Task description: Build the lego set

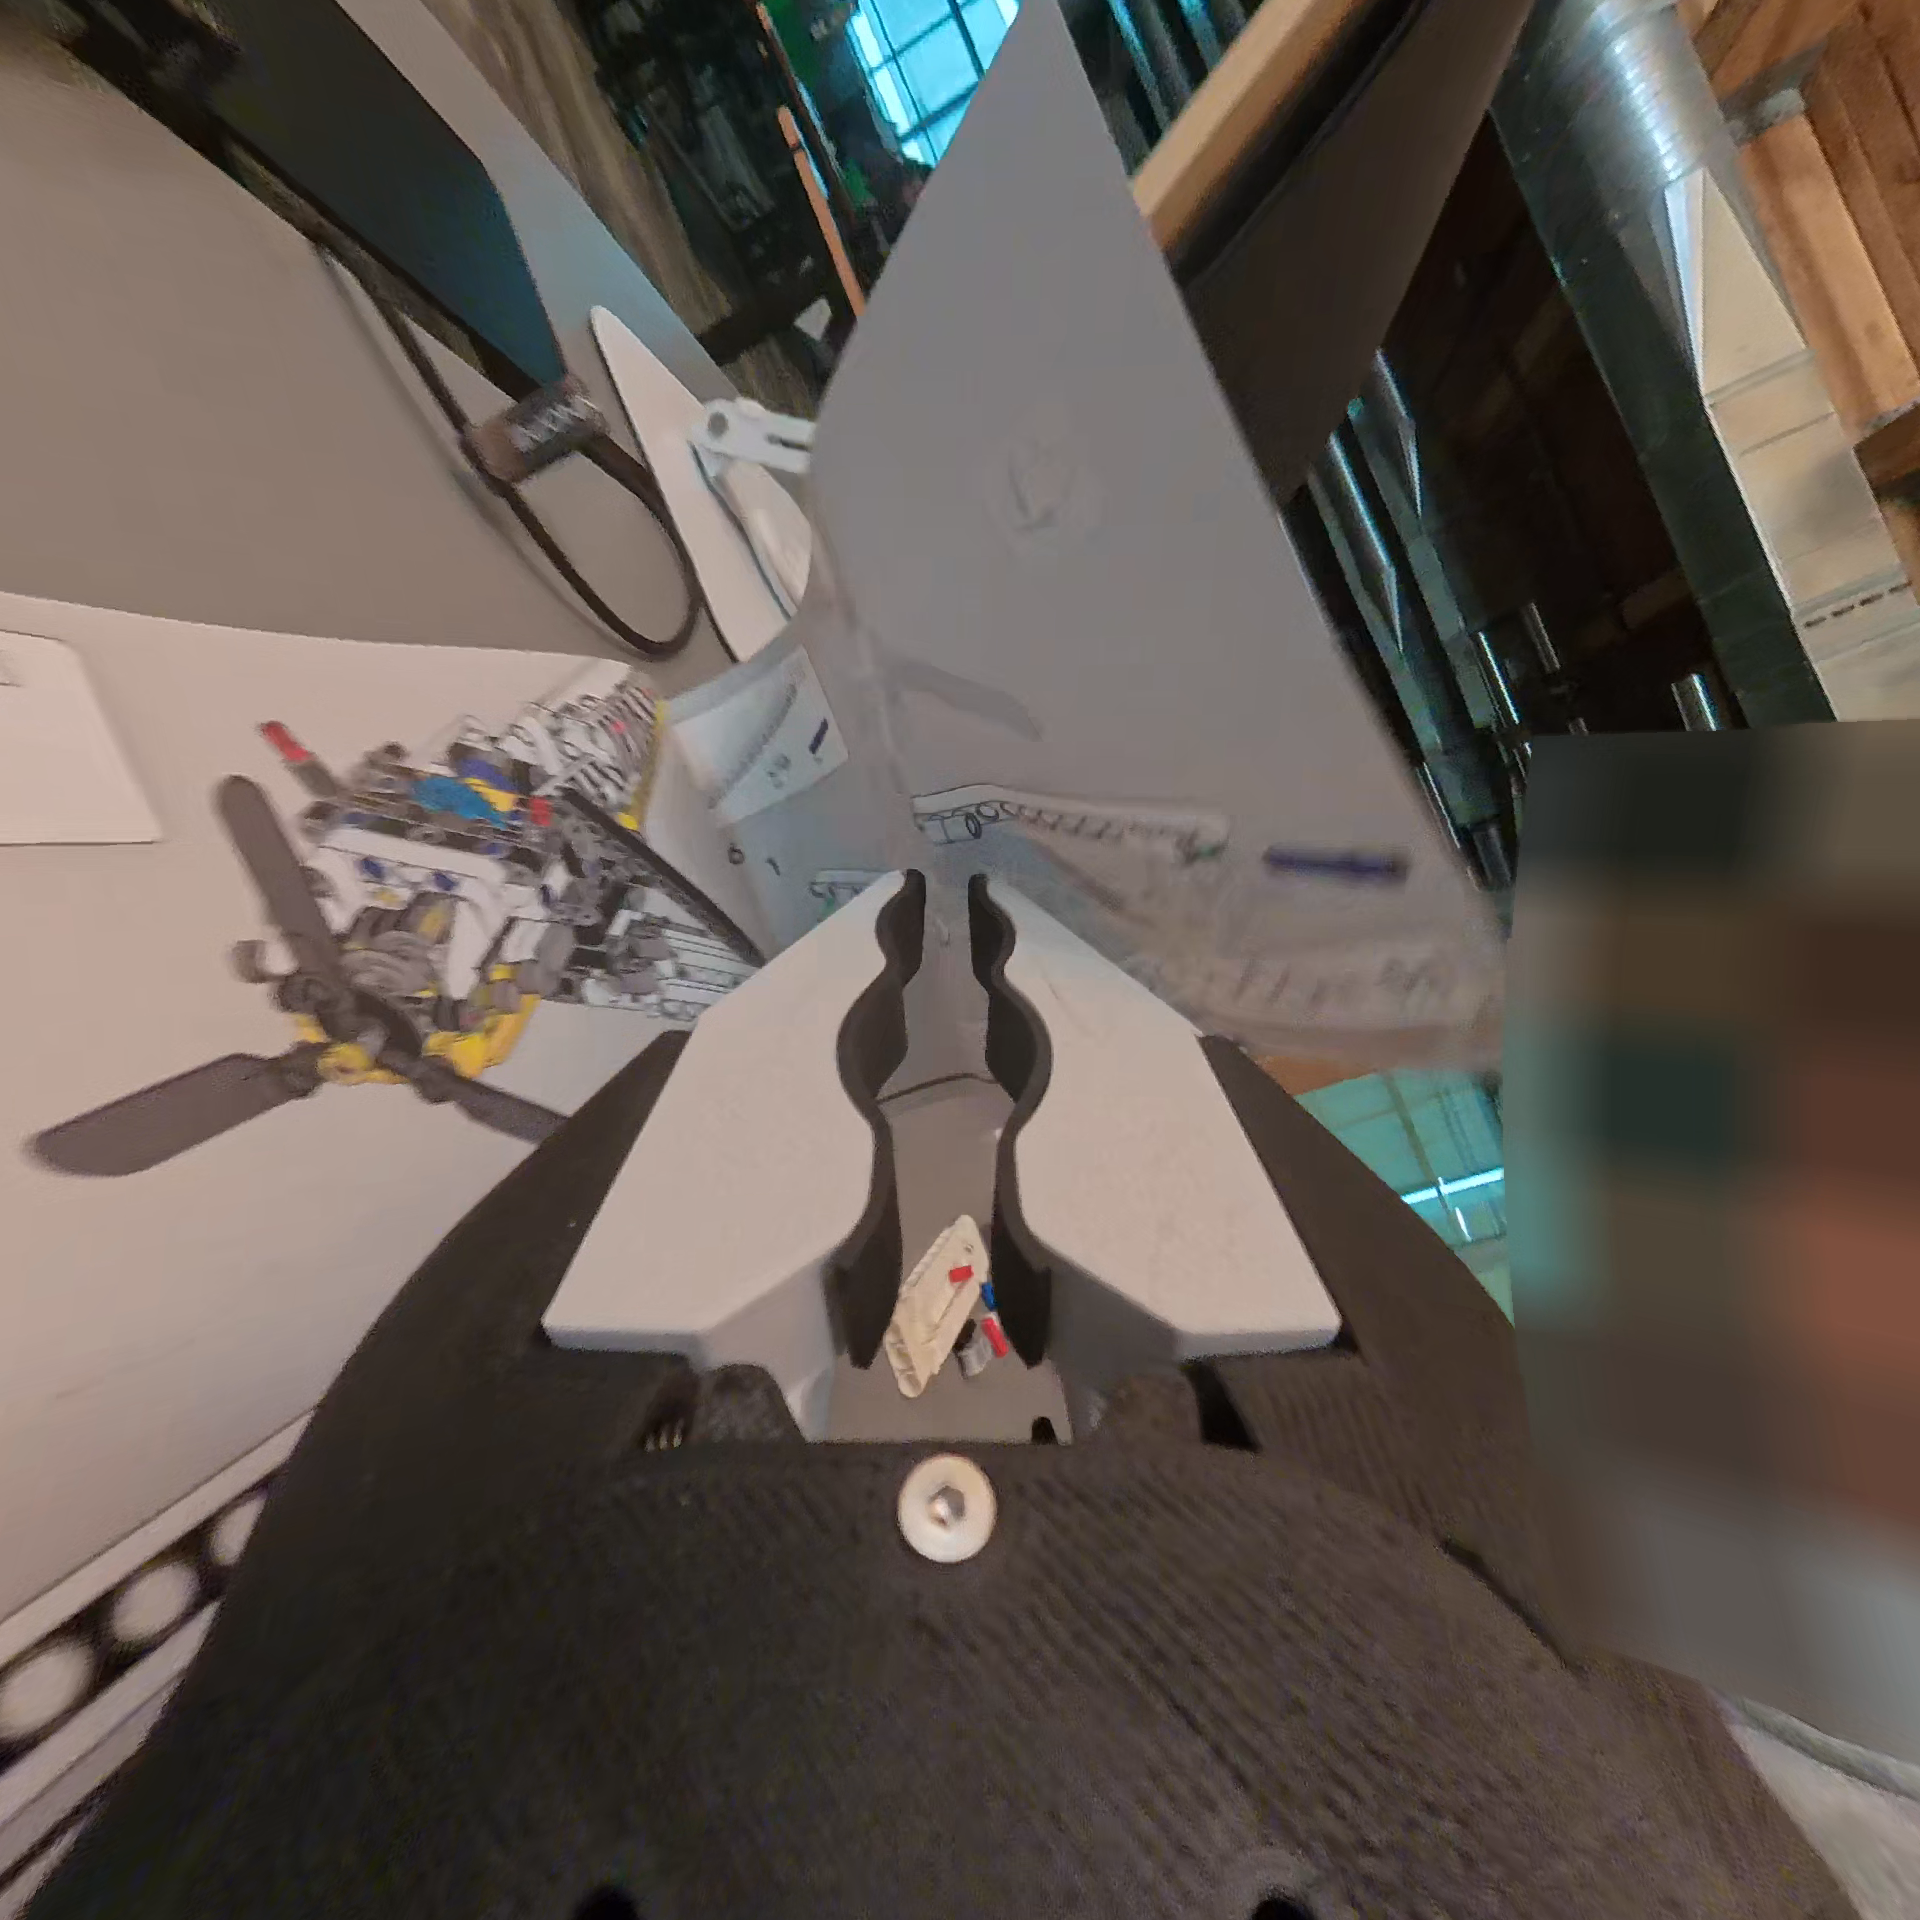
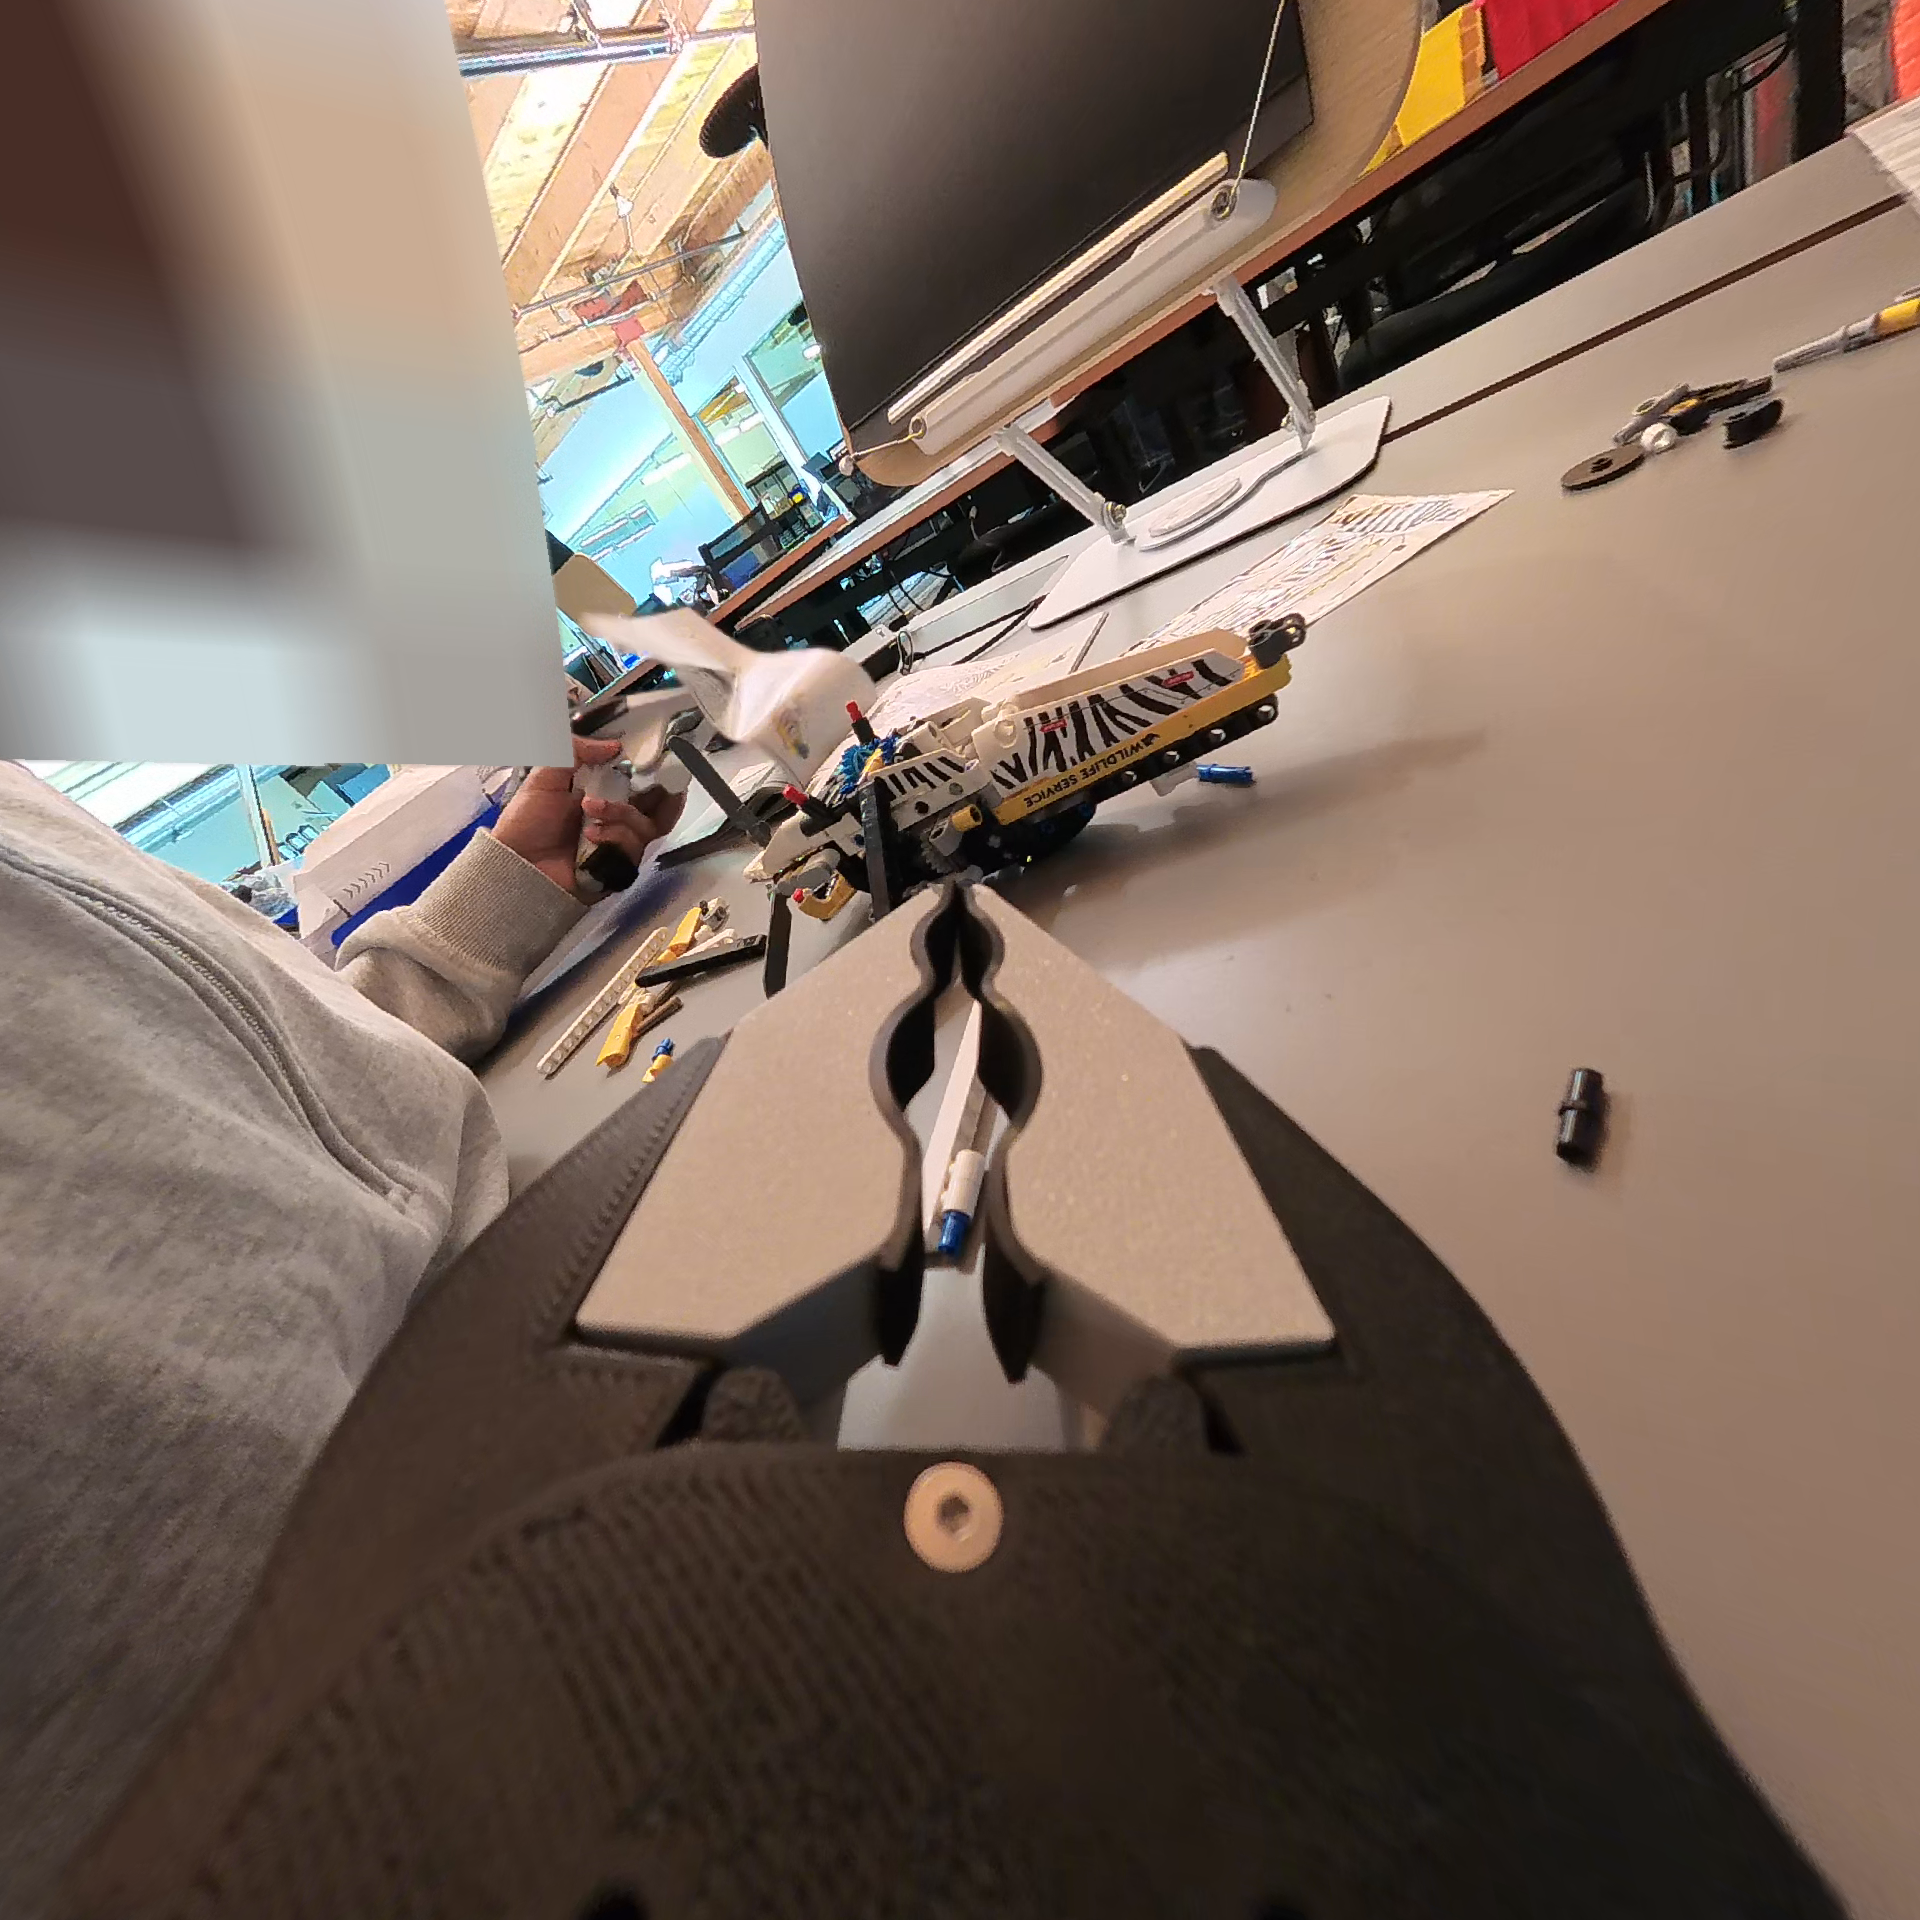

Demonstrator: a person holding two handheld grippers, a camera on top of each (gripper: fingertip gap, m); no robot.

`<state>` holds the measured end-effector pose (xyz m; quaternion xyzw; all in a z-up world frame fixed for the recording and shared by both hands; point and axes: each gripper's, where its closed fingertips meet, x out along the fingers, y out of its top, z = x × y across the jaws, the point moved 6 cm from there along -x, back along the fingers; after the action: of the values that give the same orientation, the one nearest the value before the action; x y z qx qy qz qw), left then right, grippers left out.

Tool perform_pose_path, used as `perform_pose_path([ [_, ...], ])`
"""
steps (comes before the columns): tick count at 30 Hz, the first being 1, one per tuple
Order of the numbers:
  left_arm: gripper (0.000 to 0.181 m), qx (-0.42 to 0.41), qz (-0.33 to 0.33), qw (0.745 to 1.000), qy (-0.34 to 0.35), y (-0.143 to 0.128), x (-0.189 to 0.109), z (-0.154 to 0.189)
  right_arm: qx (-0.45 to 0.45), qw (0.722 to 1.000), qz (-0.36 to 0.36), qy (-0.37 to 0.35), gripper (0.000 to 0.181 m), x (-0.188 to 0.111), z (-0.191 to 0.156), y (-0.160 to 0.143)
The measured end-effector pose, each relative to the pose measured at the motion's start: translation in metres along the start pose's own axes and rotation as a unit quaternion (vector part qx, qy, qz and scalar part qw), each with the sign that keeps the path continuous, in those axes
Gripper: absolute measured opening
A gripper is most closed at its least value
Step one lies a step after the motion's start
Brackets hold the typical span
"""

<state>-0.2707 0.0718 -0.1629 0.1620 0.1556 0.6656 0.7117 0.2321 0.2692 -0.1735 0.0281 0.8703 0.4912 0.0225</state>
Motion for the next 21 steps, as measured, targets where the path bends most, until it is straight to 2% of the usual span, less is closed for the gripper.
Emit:
perform_pose_path([
  [8, 0.018, 0.039, -0.070, 0.997, -0.019, -0.028, 0.037, 0.025, -0.001, 1.000, 0.001, 0.002, 0.000, 0.000, 0.000, 0.000],
  [13, 0.046, 0.114, -0.124, 0.985, 0.027, -0.056, 0.061, 0.030, -0.004, 1.000, 0.003, 0.004, 0.000, -0.001, -0.001, 0.000],
  [16, 0.059, 0.164, -0.136, 0.976, 0.041, -0.065, 0.067, 0.038, -0.004, 1.000, 0.003, 0.004, 0.000, -0.001, -0.001, 0.000],
  [21, 0.069, 0.245, -0.129, 0.958, 0.077, -0.069, 0.066, 0.048, -0.005, 1.000, 0.002, 0.001, 0.000, -0.001, -0.001, 0.000],
])
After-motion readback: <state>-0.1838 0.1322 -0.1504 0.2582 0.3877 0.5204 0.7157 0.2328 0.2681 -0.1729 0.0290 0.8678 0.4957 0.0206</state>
